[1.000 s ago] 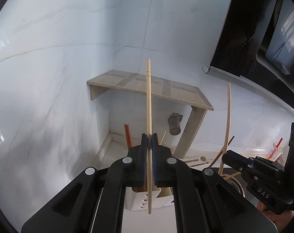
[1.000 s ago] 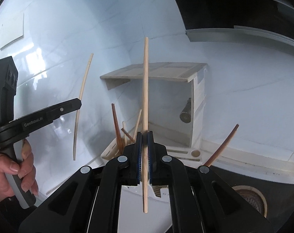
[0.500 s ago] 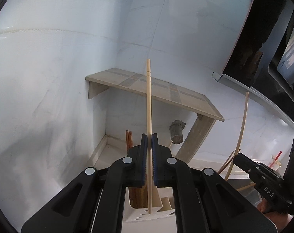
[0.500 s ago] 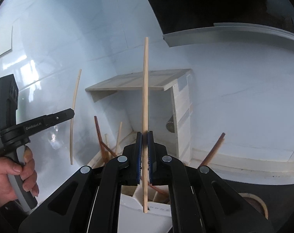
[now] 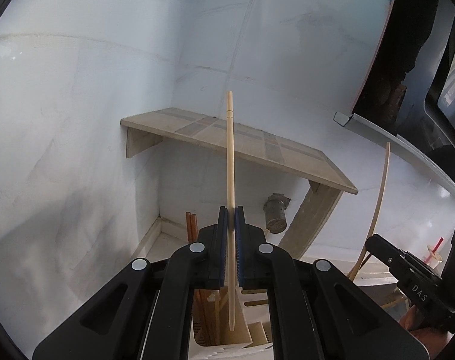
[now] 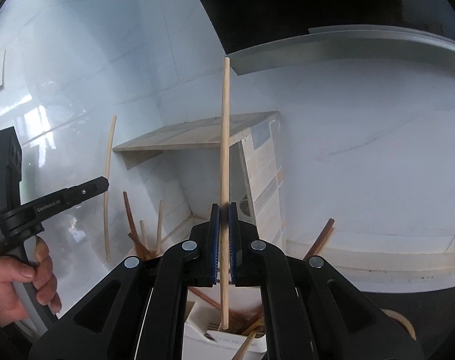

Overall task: Organize utensils
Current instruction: 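Lift both held light chopsticks upright and carry them over the white holder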

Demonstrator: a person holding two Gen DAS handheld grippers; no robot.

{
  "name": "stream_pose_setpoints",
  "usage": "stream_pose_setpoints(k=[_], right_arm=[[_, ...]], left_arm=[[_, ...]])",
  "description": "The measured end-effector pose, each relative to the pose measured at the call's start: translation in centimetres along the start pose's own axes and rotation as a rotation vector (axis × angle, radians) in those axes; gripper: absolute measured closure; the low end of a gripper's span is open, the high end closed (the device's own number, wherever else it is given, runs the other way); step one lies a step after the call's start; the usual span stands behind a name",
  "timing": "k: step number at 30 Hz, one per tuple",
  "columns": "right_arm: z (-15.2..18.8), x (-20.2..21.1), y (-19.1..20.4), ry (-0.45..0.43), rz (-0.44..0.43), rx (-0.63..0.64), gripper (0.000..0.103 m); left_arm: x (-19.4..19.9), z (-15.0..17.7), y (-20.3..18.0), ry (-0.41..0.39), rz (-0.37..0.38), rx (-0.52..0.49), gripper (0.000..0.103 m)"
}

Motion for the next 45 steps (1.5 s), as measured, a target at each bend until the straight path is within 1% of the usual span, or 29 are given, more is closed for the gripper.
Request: stream_pose_setpoints(k=[5,11,15,19,25,29,36,45], right_arm=[[0.7,0.3,0.6,-0.045,0.019,0.039,0.097],[1.5,0.3,1.5,-0.077,0.034,0.085,0.097],[2.0,0.0,1.5,-0.075,0.045,0.091,0.097],[2.4,-0.4,1.2,-0.079,0.07,0.093,0.097],[2.6,-1.0,0.7,-0.087,0.079,0.105,0.097],[3.1,-1.3,0.9,-0.094,0.084,0.135,0.097],[4.4,-1.8,0.6,-0.067,0.09,0.12,0.097],[4.8,-2.4,-0.1,-0.04,0.088,0.083,0.096]], left_arm=[[-0.1,0.2,0.3,-0.001,-0.006,0.006,0.099],[-0.3,0.5,0.6,0.002,-0.006,0.011,0.099],[-0.5,0.8,0.5,0.002,-0.002,0.01,0.099],[-0.4,0.8,0.3,-0.018,0.009,0.001,0.099],[-0.5,0.5,0.1,-0.034,0.009,-0.007,0.099],[-0.5,0.6,0.2,-0.032,0.016,-0.006,0.099],[-0.8,1.0,0.3,-0.027,0.013,-0.02,0.099],[-0.9,1.7,0.3,-0.006,0.012,-0.026,0.097]])
Point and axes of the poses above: each gripper's, at about its wrist camera, not at the fingertips, and x roughly against the way its jaws point, y to its left, z to its underside, the point moved 3 cm from there along -x, roughly the way its jaws point, and after that the axes turned 7 degrees about -z, right-handed, at the moved point
